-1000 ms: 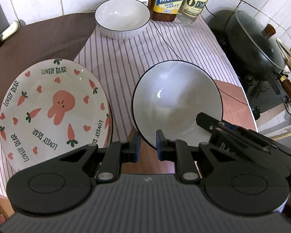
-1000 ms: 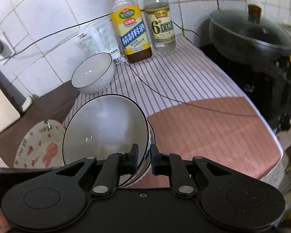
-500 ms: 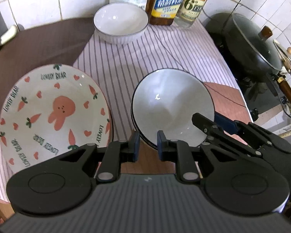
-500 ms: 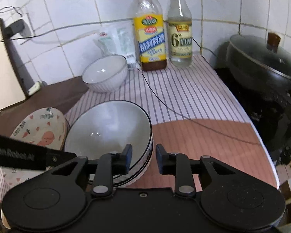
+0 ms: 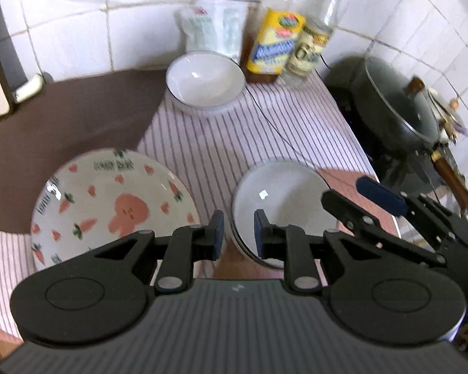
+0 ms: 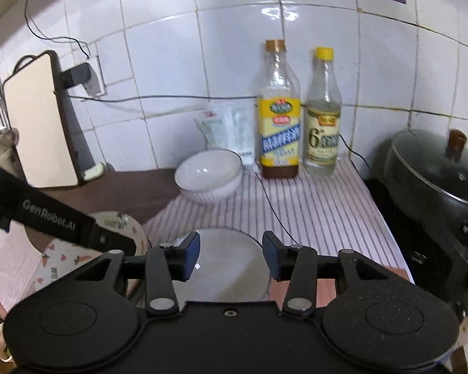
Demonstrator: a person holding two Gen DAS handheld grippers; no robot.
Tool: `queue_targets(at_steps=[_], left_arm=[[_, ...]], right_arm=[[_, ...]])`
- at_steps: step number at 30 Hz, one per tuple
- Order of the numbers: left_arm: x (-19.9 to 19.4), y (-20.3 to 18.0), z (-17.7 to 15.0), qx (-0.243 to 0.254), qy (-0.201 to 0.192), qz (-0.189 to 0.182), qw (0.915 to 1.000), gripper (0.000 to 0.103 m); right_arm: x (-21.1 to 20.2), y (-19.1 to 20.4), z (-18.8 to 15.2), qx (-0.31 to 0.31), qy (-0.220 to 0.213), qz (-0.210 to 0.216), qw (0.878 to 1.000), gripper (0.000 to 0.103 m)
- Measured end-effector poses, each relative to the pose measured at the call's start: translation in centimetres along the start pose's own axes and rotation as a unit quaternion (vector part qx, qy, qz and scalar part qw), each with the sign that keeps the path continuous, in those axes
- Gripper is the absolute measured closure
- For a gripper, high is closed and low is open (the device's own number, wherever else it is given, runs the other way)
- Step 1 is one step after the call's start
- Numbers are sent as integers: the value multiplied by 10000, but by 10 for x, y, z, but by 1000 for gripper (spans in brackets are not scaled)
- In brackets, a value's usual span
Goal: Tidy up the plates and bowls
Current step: 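Open both grippers, move to the last bowl by the bottles, grasp its rim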
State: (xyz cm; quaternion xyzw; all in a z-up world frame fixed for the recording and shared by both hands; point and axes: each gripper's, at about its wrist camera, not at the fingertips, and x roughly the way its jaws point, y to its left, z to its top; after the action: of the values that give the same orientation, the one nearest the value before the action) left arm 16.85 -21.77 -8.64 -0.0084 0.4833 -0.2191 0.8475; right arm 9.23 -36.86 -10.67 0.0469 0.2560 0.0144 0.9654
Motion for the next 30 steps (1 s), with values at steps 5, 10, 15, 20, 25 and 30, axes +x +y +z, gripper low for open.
queue_targets(at_steps=[5, 10, 15, 20, 25, 30], left_arm=[[-2, 22, 20, -275, -395, -50, 9988, 78], [5, 40, 44, -444, -699, -42, 9966, 70], [33, 50, 66, -263, -945, 175, 9950, 52], [75, 69, 88, -483, -786, 187, 9956, 51], [113, 92, 111, -818, -567, -24, 9950, 51], [141, 105, 122, -1113, -321, -118, 9932, 54]], right_arm=[[17, -3, 16, 105, -100, 247, 9996, 53], [44, -4, 38, 339, 26, 383, 9987, 47], [94, -19, 58, 1108, 737, 420, 9902, 34], [141, -40, 69, 1837, 999, 700, 9754, 34], [182, -50, 79, 2136, 1252, 623, 9669, 34], [211, -53, 84, 2325, 1448, 567, 9601, 36]])
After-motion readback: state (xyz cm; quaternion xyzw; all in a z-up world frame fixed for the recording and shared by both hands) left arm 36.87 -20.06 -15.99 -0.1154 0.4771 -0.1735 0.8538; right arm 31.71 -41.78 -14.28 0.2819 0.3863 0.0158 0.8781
